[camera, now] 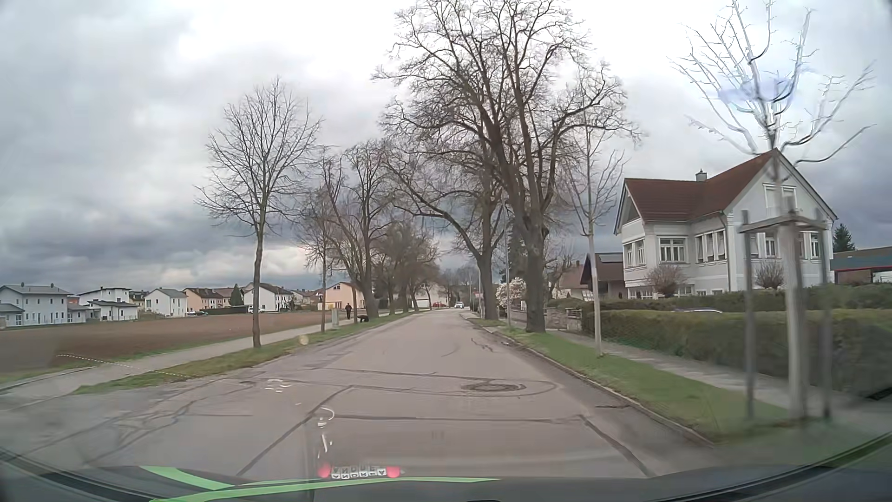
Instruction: Follow the waypoints while adhering to traffic rules and regulations
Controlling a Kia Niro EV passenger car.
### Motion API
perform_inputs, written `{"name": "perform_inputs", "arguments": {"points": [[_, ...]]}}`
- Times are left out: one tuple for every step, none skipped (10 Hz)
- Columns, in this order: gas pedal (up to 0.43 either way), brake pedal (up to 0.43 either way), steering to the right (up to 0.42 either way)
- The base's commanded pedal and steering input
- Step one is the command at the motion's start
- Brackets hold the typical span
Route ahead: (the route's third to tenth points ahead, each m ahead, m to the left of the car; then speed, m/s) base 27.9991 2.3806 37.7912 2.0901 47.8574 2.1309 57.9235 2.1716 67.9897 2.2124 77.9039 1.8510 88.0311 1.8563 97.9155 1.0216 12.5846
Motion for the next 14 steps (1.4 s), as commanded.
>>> {"name": "perform_inputs", "arguments": {"points": [[0.13,0.0,0.001],[0.13,0.0,0.001],[0.13,0.0,0.001],[0.13,0.0,0.001],[0.13,0.0,0.0],[0.13,0.0,0.001],[0.13,0.0,0.0],[0.13,0.0,0.0],[0.13,0.0,0.0],[0.13,0.0,0.0],[0.13,0.0,0.0],[0.13,0.0,0.0],[0.13,0.0,0.0],[0.13,0.0,0.0]]}}
